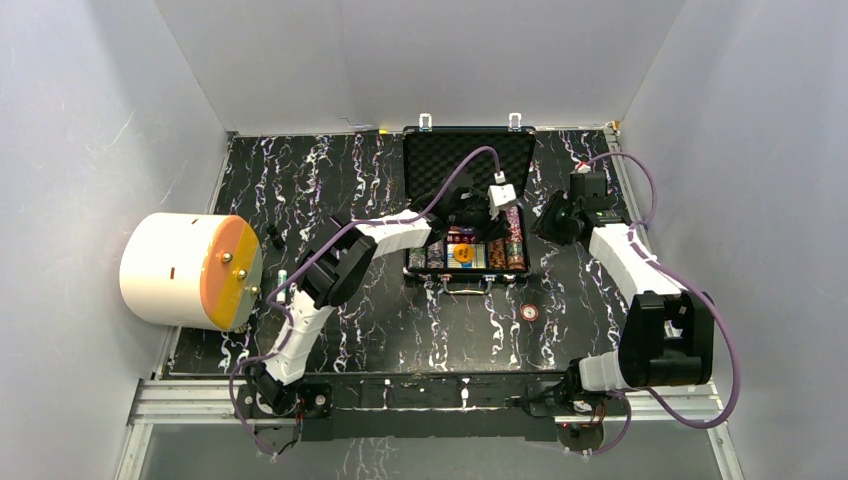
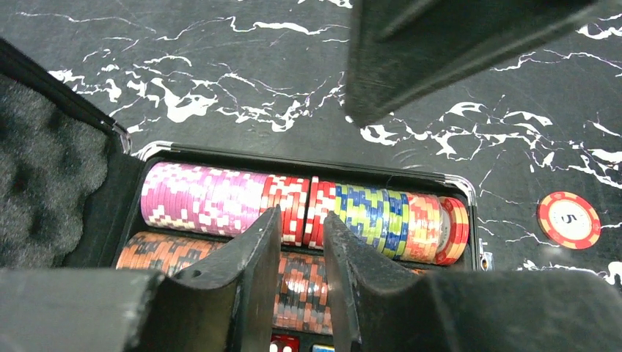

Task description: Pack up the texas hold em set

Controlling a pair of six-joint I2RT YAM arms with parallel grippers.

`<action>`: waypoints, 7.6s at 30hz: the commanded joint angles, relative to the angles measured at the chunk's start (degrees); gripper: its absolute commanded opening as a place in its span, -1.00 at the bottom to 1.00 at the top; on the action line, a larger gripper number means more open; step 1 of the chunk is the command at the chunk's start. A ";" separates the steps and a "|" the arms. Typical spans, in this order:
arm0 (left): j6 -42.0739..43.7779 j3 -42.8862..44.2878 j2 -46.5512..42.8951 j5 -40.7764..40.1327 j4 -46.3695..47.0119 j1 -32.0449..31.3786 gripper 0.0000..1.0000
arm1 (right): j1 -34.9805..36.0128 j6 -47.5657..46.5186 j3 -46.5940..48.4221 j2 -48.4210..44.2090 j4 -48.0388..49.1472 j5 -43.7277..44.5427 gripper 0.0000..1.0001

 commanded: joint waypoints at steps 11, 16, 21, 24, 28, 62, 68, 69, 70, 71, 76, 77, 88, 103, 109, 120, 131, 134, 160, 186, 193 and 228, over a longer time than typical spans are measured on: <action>-21.18 -24.13 -34.25 -26.66 -2.11 0.74 0.40 | 0.08 -2.00 -4.90 -10.78 -10.73 1.81 0.20; -31.17 -28.93 -42.92 -34.89 -12.83 1.45 0.77 | 0.82 -0.55 -9.98 -14.89 -16.04 4.95 0.30; -35.54 -34.28 -49.66 -37.49 -18.65 2.19 0.97 | 9.29 6.34 -12.08 -16.57 -17.74 11.55 0.35; -36.66 -38.15 -54.44 -37.94 -19.65 3.49 0.97 | 14.66 11.79 -12.55 -14.87 -19.40 16.95 0.42; -36.96 -41.86 -59.68 -39.36 -21.39 4.75 0.97 | 16.41 15.92 -14.72 -15.08 -20.47 21.22 0.50; -38.63 -46.65 -58.51 -30.69 -16.07 5.13 0.97 | 19.41 15.01 -18.82 -1.57 -13.96 20.95 -0.12; -41.16 -47.65 -55.96 -22.81 -12.40 5.13 0.97 | 19.39 14.27 -18.25 -3.74 -13.76 20.17 -0.17; -42.33 -47.91 -55.25 -21.41 -11.19 5.06 0.97 | 19.39 14.24 -17.99 -4.55 -13.76 19.85 -0.17; -43.79 -48.43 -54.51 -19.82 -9.56 5.05 0.97 | 19.40 14.06 -17.65 -5.41 -13.77 19.48 -0.17; -45.37 -48.99 -53.76 -18.54 -7.69 4.92 0.96 | 19.41 13.91 -17.05 -6.10 -13.91 19.00 -0.16; -52.65 -51.48 -48.56 -17.33 2.42 1.29 0.90 | 19.34 13.92 -16.26 -9.12 -13.66 14.35 -0.13; -54.11 -51.52 -47.36 -17.92 4.03 0.26 0.87 | 19.41 14.11 -16.27 -9.58 -13.44 13.25 -0.13; -62.02 -49.30 -34.49 -31.51 16.50 -11.47 0.39 | 19.41 19.41 -17.62 -13.10 -7.88 1.57 -0.10; -66.24 -48.43 -26.84 -32.52 26.64 -13.03 0.10 | 19.42 27.37 -19.90 -15.36 -2.52 -3.00 -0.10; -67.70 -48.39 -26.14 -34.54 27.53 -13.30 -0.16 | 19.40 28.80 -19.74 -14.14 0.09 -4.01 -0.10; -56.53 -46.95 -25.36 -36.43 29.85 -13.37 -1.00 | 18.34 25.24 -17.04 -14.31 -0.89 -2.74 0.27; -26.72 -39.50 -30.84 -15.65 11.20 -10.08 -1.00 | 2.18 10.19 -5.93 -13.00 -5.21 -2.49 0.21; -18.87 -32.20 -27.73 -8.03 3.97 -9.12 -1.00 | -0.71 7.98 -6.78 -11.44 -4.43 -6.33 -0.20; -3.63 -5.79 -10.48 -7.19 -12.52 -8.50 -1.00 | -7.34 9.93 -17.72 -13.75 -2.86 -8.31 -0.39; 3.34 -1.98 -6.02 -13.55 -16.64 -8.74 -1.00 | -7.32 9.48 -17.99 -14.50 -2.83 -9.27 -0.35; 3.22 -1.22 -6.95 -12.77 -18.12 -8.69 -0.31 | -7.31 9.06 -17.68 -14.75 -2.78 -9.31 -0.32; -43.94 -29.82 -45.36 -13.09 -14.58 25.80 0.97 | -6.95 0.31 2.32 -6.33 6.09 -17.21 0.53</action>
